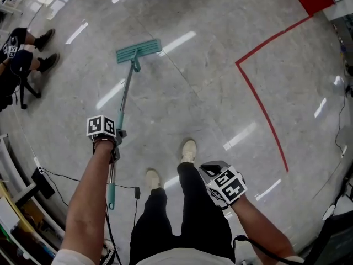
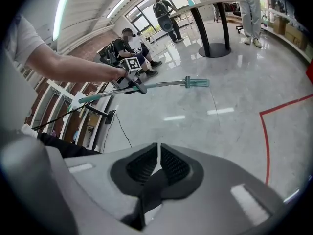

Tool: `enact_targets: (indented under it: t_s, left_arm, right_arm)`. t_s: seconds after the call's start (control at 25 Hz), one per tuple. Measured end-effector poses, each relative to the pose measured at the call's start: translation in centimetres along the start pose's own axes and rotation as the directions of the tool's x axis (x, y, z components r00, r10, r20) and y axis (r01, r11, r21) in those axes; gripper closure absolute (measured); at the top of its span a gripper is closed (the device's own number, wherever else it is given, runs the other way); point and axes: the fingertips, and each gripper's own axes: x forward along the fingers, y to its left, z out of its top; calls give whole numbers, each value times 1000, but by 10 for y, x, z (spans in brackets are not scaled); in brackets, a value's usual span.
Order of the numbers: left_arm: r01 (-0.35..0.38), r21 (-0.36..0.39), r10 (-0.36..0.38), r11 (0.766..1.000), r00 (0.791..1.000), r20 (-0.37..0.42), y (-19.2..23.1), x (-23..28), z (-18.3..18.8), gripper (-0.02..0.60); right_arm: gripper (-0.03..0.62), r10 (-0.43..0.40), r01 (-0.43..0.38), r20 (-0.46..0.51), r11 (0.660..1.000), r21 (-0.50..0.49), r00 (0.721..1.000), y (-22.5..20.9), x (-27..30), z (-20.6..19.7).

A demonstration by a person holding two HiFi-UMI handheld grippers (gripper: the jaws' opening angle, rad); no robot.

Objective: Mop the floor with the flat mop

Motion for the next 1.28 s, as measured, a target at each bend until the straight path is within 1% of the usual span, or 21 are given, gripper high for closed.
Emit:
enact_targets:
  t_s: [0.16,0.36,0.52,0.72,0.8,0.88,0.96,1.12,1.2,1.28]
  left_arm:
    - [-11,-5,11,1000,1000,4,0,-1,12,497]
    - [10,-21,-10,1000,1000,2,-5,-2,34,497]
    - [5,-36,-5,999,1000,6,-5,-5,48,497]
    - [16,-63,-15,998,1000,9,-8,-3,60,497]
    - [6,-57,-5,998,1000,16,-10,-6,68,497]
    - [-5,-43,6,999,1000,23,-13,-6,71,497]
    - [-14,-29,14,999,1000,24,-12,-4,68,499]
    - [-30,-19,30,999,999,34,-12,-8,62,499]
    - [-25,-21,26,999,999,46,-12,-13,50,500]
    - [-5,-25,6,1000,998,60,-10,-21,27,500]
  right_arm:
    - [572,0,0,5,1000,0,1000,-10,0,3]
    - [572,-2,2,-5,1000,-1,1000,-14,1,2]
    - [572,12,-12,-5,1000,16,1000,-12,3,1]
    - [572,11,-11,12,1000,-15,1000,-12,1,-1]
    - [572,6,-5,24,1000,-26,1000,-13,-3,1]
    - [572,-2,2,8,1000,2,1000,-13,-5,-8]
    - [572,-5,6,-5,1000,25,1000,-10,-5,-16]
    - [572,-16,16,6,1000,16,1000,-6,-7,-16]
    - [572,-22,22,12,1000,3,1000,-3,-7,-15]
    - [572,-35,35,19,999,-18,999,2,-9,-14]
